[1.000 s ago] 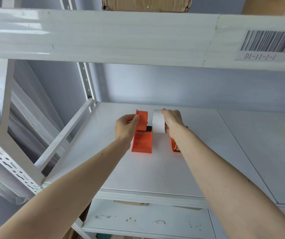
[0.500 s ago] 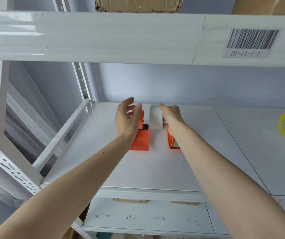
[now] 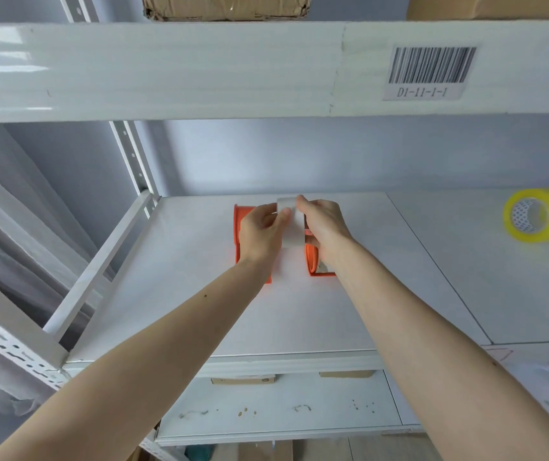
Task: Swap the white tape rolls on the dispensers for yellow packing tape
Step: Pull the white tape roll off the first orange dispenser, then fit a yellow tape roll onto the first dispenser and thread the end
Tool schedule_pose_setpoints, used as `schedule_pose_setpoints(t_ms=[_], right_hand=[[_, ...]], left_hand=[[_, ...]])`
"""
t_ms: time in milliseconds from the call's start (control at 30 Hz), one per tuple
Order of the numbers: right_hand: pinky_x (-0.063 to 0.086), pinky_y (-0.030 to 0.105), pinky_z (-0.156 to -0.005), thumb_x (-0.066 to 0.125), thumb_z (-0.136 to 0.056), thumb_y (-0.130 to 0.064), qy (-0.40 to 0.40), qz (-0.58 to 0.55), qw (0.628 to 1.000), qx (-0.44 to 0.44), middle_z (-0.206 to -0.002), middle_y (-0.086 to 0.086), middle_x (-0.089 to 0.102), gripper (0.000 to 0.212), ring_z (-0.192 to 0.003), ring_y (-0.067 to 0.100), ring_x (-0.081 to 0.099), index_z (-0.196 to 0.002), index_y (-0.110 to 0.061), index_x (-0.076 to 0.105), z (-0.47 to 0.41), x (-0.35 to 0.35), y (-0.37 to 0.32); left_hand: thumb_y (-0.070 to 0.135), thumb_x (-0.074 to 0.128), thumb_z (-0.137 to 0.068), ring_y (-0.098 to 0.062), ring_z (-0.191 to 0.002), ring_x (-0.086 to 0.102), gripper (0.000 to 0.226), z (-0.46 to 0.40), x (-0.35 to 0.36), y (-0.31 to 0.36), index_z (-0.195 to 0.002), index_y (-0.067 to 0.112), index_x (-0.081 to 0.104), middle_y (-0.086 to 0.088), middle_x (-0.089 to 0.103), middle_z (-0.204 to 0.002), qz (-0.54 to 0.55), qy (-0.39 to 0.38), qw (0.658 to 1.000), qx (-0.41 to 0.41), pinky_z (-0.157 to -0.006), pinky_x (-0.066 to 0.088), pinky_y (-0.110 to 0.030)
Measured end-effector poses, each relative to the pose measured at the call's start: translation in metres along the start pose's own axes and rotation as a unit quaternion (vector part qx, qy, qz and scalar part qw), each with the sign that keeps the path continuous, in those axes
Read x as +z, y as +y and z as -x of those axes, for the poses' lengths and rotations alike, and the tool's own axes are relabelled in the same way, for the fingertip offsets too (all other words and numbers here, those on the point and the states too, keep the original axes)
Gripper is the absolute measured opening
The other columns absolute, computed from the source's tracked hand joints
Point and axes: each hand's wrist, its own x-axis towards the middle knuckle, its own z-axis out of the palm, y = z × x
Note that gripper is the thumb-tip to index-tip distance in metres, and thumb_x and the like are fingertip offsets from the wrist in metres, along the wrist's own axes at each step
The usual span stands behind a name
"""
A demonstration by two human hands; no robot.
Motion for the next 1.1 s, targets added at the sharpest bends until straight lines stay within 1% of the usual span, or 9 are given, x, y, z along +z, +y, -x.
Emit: schedule_pose_setpoints(t_ms=[67, 167, 300, 533, 600, 667, 733, 967, 1100], right_hand=[[0.052, 0.043, -0.068, 0.060, -0.088, -0.037, 0.004, 0.005, 1.000, -0.003, -0.079, 0.011, 0.058, 0.025, -0.075, 0.027, 0.059, -0.083, -0.012, 0.056, 0.003, -0.008, 0.001], [0.053, 0.034, -0.067, 0.058, -0.097, -0.030, 0.003, -0.016, 1.000, 0.004, -0.087, 0.012, 0.062, 0.022, -0.076, 0.026, 0.061, -0.091, -0.009, 0.057, 0.004, -0.026, 0.005], [0.051, 0.022, -0.046, 0.056, -0.099, -0.027, 0.001, -0.034, 0.999, 0.013, -0.087, 0.010, 0.062, 0.021, -0.070, 0.023, 0.060, -0.090, -0.008, 0.055, 0.010, -0.054, 0.008], [0.056, 0.050, -0.089, 0.054, -0.098, -0.031, 0.025, 0.009, 1.000, -0.002, -0.090, 0.007, 0.062, 0.023, -0.082, 0.026, 0.059, -0.090, -0.010, 0.056, 0.016, -0.129, 0.016], [0.056, 0.048, -0.080, 0.054, -0.098, -0.031, 0.036, 0.013, 0.999, -0.009, -0.085, 0.006, 0.058, 0.024, -0.080, 0.026, 0.054, -0.088, -0.010, 0.055, 0.018, -0.151, 0.019], [0.047, 0.039, -0.071, 0.053, -0.098, -0.030, 0.050, 0.013, 0.999, -0.017, -0.082, 0.007, 0.054, 0.024, -0.077, 0.025, 0.049, -0.088, -0.009, 0.053, 0.019, -0.177, 0.024], [0.043, 0.035, -0.071, 0.052, -0.098, -0.031, 0.061, 0.012, 0.998, -0.021, -0.084, 0.008, 0.053, 0.023, -0.076, 0.024, 0.048, -0.089, -0.009, 0.053, 0.019, -0.197, 0.028], [0.044, 0.035, -0.071, 0.050, -0.097, -0.031, 0.088, 0.015, 0.996, -0.014, -0.085, 0.007, 0.054, 0.022, -0.078, 0.023, 0.051, -0.087, -0.011, 0.054, 0.014, -0.252, 0.039], [0.042, 0.035, -0.072, 0.050, -0.097, -0.030, 0.107, 0.011, 0.994, -0.017, -0.084, 0.008, 0.050, 0.023, -0.077, 0.023, 0.047, -0.085, -0.011, 0.052, 0.002, -0.267, 0.042]], left_hand=[[0.033, 0.069, -0.089, -0.023, -0.082, 0.067, 0.036, 0.002, 0.006, -0.001, -0.107, 0.002, 0.071, -0.006, 0.073, -0.089, 0.008, 0.005, 1.000, -0.005, -0.076, 0.053, -0.039], [0.024, 0.070, -0.091, -0.024, -0.087, 0.069, 0.027, 0.008, 0.021, -0.001, -0.106, 0.002, 0.072, -0.011, 0.076, -0.094, 0.030, 0.008, 0.999, -0.018, -0.085, 0.057, -0.044], [0.015, 0.067, -0.095, -0.026, -0.093, 0.069, 0.006, 0.023, 0.047, 0.003, -0.093, 0.014, 0.072, -0.005, 0.075, -0.089, 0.054, 0.005, 0.998, -0.032, -0.095, 0.056, -0.048], [0.016, 0.061, -0.097, -0.025, -0.081, 0.059, 0.017, 0.057, 0.119, 0.007, -0.086, 0.018, 0.073, -0.011, 0.067, -0.087, 0.051, -0.005, 0.998, -0.046, -0.070, 0.053, -0.038], [0.017, 0.059, -0.099, -0.024, -0.079, 0.056, 0.017, 0.065, 0.140, 0.007, -0.089, 0.015, 0.073, -0.010, 0.064, -0.086, 0.044, -0.003, 0.998, -0.048, -0.061, 0.049, -0.032], [0.016, 0.057, -0.100, -0.023, -0.082, 0.058, 0.022, 0.076, 0.163, 0.007, -0.083, 0.018, 0.071, -0.009, 0.065, -0.087, 0.051, -0.003, 0.997, -0.052, -0.074, 0.056, -0.043], [0.017, 0.058, -0.099, -0.024, -0.084, 0.059, 0.025, 0.084, 0.183, 0.007, -0.077, 0.019, 0.069, -0.010, 0.065, -0.087, 0.055, -0.009, 0.997, -0.059, -0.088, 0.055, -0.049], [0.027, 0.076, -0.085, -0.025, -0.080, 0.066, 0.019, 0.096, 0.235, 0.009, -0.088, 0.008, 0.076, -0.007, 0.074, -0.084, 0.051, -0.044, 0.995, -0.076, -0.077, 0.054, -0.038], [0.020, 0.076, -0.086, -0.025, -0.077, 0.063, 0.017, 0.089, 0.253, 0.010, -0.089, 0.003, 0.076, -0.012, 0.073, -0.084, 0.050, -0.065, 0.993, -0.088, -0.085, 0.057, -0.051]])
